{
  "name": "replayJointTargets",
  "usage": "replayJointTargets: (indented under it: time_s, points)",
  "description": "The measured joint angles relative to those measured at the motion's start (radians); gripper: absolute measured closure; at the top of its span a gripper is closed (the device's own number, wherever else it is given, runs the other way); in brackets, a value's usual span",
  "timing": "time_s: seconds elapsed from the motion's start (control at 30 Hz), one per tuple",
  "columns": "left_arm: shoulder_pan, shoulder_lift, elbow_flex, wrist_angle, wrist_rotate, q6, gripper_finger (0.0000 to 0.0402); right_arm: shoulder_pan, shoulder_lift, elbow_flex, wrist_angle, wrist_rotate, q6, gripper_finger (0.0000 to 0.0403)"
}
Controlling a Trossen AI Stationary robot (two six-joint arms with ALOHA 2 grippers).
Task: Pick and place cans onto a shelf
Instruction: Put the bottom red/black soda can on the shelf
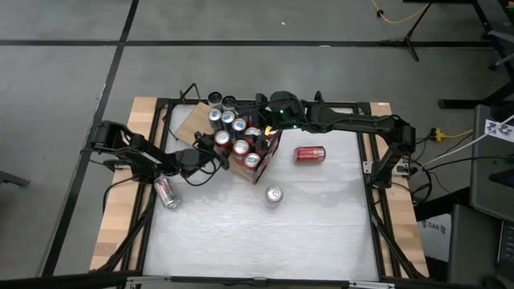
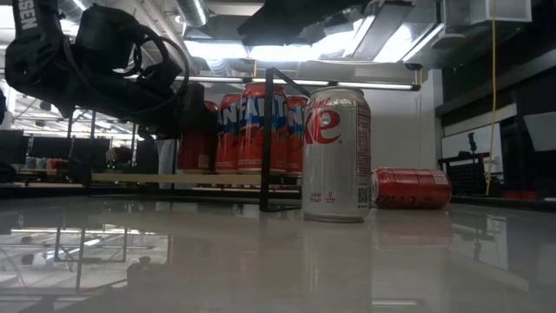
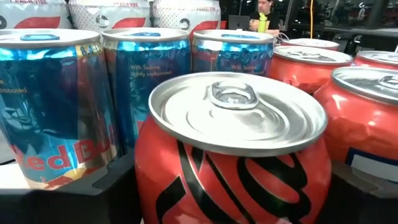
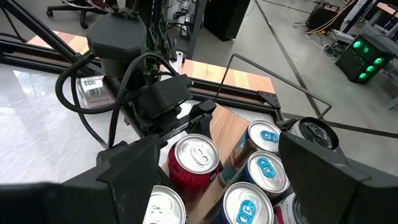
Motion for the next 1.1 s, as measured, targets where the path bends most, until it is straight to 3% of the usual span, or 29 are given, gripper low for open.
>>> replayJointTargets:
  time_s: [0.53, 1.1]
  points:
    - [0.001, -0.006, 0.0, 0.026, -0.002, 0.0, 0.0071, 0.0, 0.0, 0.0, 0.0, 0.0, 0.0, 0.0084]
    - [0.001, -0.006, -0.001, 0.267, -0.004, 0.033, 0.0072, 0.0, 0.0, 0.0, 0.0, 0.0, 0.0, 0.0084]
